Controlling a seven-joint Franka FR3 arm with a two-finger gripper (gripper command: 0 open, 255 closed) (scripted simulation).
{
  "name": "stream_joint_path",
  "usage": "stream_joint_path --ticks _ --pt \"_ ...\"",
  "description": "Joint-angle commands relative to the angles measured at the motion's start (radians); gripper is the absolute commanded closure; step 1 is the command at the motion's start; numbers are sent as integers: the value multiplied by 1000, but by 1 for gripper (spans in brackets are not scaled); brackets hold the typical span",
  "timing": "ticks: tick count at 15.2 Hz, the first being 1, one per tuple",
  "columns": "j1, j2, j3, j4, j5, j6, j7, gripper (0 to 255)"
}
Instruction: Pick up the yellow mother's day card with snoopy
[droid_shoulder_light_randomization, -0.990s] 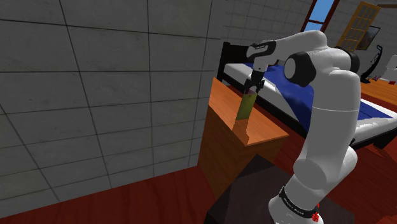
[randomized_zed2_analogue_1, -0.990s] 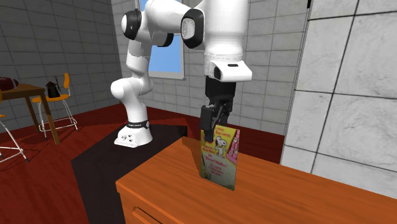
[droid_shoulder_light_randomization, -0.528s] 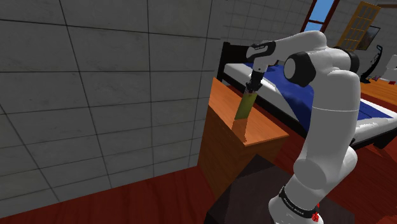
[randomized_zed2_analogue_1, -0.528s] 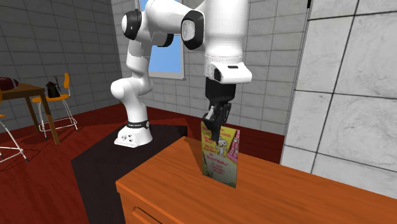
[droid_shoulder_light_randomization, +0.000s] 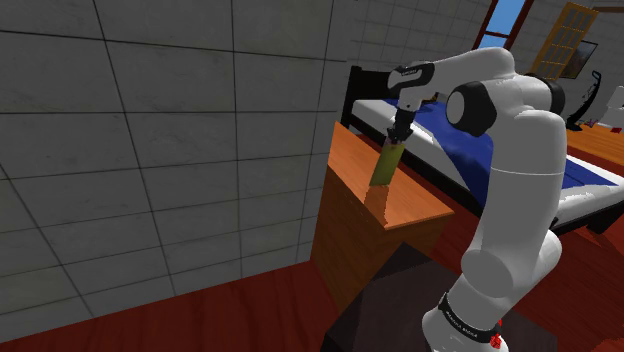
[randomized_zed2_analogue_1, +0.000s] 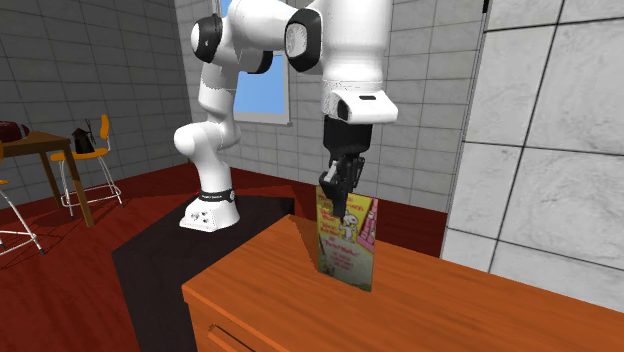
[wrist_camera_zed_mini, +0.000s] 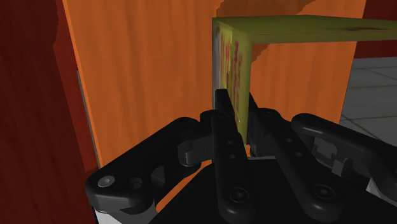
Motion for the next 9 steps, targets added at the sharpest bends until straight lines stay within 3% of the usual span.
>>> stream_joint_path --ticks 1,9 --pt "-1 -7 -2 18 -4 -24 2 255" --pt "-10 -12 -6 119 -9 -129 11 255"
